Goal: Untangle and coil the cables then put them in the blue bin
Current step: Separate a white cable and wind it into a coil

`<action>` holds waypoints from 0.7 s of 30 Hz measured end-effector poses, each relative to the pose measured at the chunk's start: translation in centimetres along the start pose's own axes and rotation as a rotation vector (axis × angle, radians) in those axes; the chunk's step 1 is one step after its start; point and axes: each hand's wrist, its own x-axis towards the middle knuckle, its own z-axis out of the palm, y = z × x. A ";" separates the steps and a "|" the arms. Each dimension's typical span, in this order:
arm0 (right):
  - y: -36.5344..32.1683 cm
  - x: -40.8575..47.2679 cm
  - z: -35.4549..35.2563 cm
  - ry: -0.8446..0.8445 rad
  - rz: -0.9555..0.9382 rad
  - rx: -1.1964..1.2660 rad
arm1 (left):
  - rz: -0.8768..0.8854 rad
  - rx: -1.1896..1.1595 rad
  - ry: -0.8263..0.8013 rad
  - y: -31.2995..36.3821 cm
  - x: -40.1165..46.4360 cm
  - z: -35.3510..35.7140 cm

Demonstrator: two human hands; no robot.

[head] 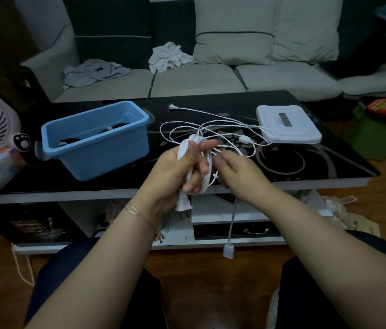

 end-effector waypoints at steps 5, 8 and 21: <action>-0.6 -1.0 1.9 -0.162 -0.079 -0.253 | 0.044 -0.111 0.107 0.3 0.4 -0.8; -0.9 -1.2 1.7 -0.246 -0.061 -0.293 | 0.063 -0.048 0.166 0.1 0.6 -1.1; -0.5 -1.2 1.0 -0.303 -0.064 -0.311 | 0.123 0.400 0.302 -1.0 0.7 0.3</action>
